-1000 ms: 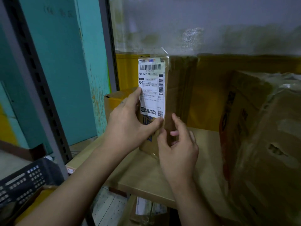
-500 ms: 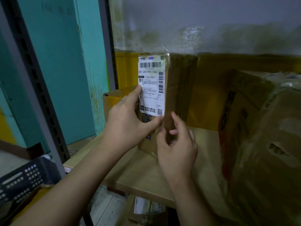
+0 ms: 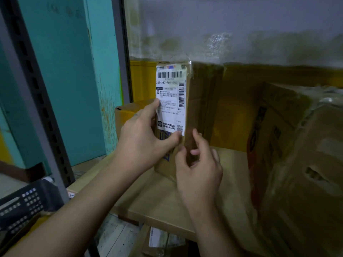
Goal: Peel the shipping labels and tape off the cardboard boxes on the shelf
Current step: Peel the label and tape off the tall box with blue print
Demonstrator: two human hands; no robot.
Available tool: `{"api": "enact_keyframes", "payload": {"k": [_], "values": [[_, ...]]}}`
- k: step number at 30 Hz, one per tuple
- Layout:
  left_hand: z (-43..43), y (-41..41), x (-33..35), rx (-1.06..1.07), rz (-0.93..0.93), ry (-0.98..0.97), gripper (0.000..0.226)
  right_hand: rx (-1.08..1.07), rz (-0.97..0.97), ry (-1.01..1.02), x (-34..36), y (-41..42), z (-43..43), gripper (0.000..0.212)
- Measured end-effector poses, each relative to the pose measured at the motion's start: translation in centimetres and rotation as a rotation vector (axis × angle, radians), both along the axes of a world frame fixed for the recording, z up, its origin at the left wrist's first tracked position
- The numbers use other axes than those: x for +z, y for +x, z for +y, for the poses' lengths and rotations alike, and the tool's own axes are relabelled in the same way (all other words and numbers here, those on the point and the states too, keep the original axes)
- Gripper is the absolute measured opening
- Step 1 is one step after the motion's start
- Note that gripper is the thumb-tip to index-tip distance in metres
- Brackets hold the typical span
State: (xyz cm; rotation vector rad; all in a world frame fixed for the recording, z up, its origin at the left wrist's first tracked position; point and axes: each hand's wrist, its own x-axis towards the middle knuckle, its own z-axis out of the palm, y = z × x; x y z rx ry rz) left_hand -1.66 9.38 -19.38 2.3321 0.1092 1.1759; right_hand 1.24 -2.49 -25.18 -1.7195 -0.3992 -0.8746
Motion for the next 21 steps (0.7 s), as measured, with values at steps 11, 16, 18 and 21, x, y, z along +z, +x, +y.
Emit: {"api": "enact_keyframes", "payload": {"k": [11,16,18,21], "values": [[-0.7,0.0,-2.4,-0.081,-0.09,0.023,0.031,-0.011,-0.059,-0.046,-0.2,0.3,0.2,0.054],[-1.0,-0.2,-1.5,-0.094,-0.099,-0.074,0.034,-0.005,-0.043,-0.064,-0.2,0.3,0.1,0.062],[-1.3,-0.3,-0.8,-0.105,-0.078,-0.143,0.049,-0.017,-0.044,-0.073,-0.1,0.4,0.0,0.062],[-1.2,0.3,0.4,-0.124,-0.018,-0.27,0.088,-0.033,-0.069,-0.095,0.3,0.9,-0.3,0.062]]}}
